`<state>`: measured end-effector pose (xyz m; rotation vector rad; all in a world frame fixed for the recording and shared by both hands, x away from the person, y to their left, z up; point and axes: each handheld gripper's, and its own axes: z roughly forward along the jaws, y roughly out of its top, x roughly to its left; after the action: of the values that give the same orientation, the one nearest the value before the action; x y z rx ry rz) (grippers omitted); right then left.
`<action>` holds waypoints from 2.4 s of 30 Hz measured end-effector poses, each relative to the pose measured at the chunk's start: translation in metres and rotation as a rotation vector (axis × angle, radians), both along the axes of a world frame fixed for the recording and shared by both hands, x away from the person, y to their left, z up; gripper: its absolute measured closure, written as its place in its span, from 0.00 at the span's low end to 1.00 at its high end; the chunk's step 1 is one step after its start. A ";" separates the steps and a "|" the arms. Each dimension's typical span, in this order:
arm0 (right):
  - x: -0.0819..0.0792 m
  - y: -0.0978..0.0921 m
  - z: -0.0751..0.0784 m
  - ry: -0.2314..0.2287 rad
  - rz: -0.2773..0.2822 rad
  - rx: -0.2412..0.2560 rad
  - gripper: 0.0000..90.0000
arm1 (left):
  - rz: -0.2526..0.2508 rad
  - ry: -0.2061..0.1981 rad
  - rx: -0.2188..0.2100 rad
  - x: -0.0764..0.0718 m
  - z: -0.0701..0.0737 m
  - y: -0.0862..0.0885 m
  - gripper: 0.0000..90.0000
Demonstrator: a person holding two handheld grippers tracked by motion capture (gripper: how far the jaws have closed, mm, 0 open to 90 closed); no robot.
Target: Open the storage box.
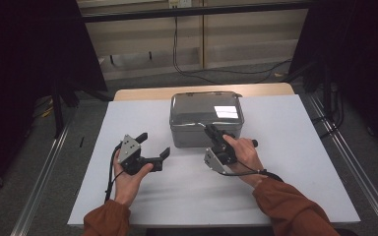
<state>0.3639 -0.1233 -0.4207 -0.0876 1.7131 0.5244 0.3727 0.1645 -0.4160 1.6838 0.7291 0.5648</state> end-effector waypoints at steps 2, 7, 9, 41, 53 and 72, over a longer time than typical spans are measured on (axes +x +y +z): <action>0.000 0.000 0.001 -0.004 0.001 0.005 0.88 | -0.003 -0.014 0.008 0.003 0.000 -0.003 0.03; 0.000 0.000 0.001 -0.005 0.002 0.006 0.88 | -0.004 -0.027 0.023 0.011 -0.001 -0.007 0.02; 0.001 0.000 0.001 -0.009 0.001 0.008 0.88 | 0.008 -0.031 0.031 0.014 -0.001 -0.007 0.02; 0.010 -0.002 0.024 -0.042 -0.010 0.051 0.90 | 0.057 -0.083 0.047 0.078 0.000 -0.033 0.10; 0.009 -0.002 0.022 -0.037 -0.015 0.071 0.89 | 0.037 -0.150 0.050 0.084 0.010 -0.044 0.13; 0.008 -0.013 0.021 0.032 -0.015 0.131 0.82 | -0.011 -0.225 0.110 0.081 0.007 -0.054 0.39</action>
<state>0.3723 -0.1362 -0.4002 0.0279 1.7048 0.6278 0.4541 0.1107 -0.4090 1.6907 0.5334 0.7845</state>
